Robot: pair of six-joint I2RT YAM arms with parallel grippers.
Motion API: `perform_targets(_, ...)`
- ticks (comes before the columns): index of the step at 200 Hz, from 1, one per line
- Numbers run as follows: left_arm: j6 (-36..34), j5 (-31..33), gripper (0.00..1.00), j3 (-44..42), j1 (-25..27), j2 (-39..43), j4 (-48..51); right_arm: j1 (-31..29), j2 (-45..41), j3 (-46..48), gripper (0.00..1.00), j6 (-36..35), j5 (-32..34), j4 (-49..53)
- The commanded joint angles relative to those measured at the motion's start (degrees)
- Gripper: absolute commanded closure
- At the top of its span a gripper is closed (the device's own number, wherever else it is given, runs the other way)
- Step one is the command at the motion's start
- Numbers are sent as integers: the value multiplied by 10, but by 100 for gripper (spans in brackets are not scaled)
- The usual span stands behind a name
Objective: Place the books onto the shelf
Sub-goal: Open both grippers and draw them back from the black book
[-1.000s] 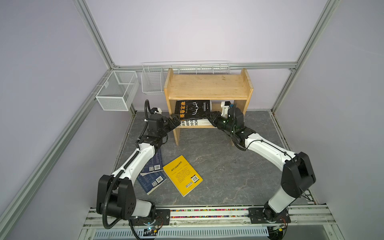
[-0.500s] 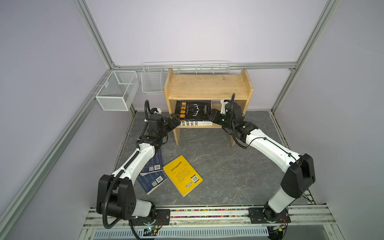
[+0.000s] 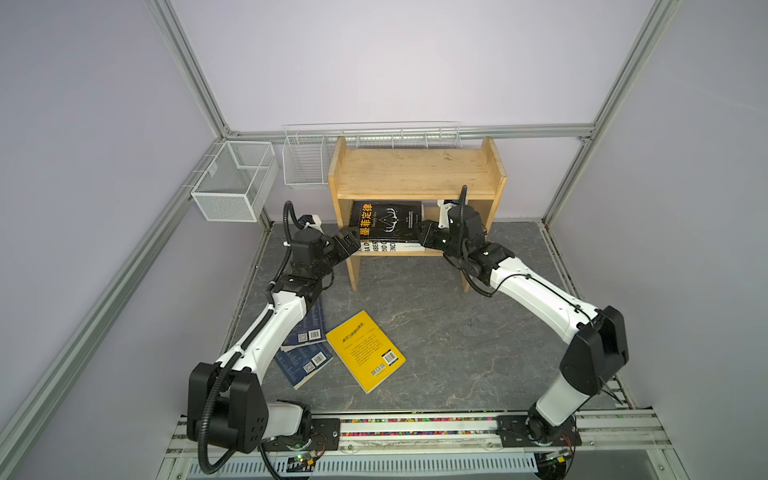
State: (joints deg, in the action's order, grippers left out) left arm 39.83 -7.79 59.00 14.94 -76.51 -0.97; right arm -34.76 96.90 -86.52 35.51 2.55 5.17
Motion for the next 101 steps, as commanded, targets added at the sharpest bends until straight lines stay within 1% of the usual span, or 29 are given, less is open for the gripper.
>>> perform_targets(1, -16, -12, 0, -1, -4, 23, -3, -7, 16, -25, 68, -14, -8, -1)
perform_targets(75, -22, -20, 0, -16, -4, 56, -8, -9, 44, -59, 68, -11, 3, 22)
perform_targets(88, -25, -18, 0, -18, -4, 63, -4, -10, 39, -55, 67, -9, 11, 25)
perform_targets(101, -27, -17, 0, -20, -4, 73, 0, -10, 31, -50, 63, -12, 22, 27)
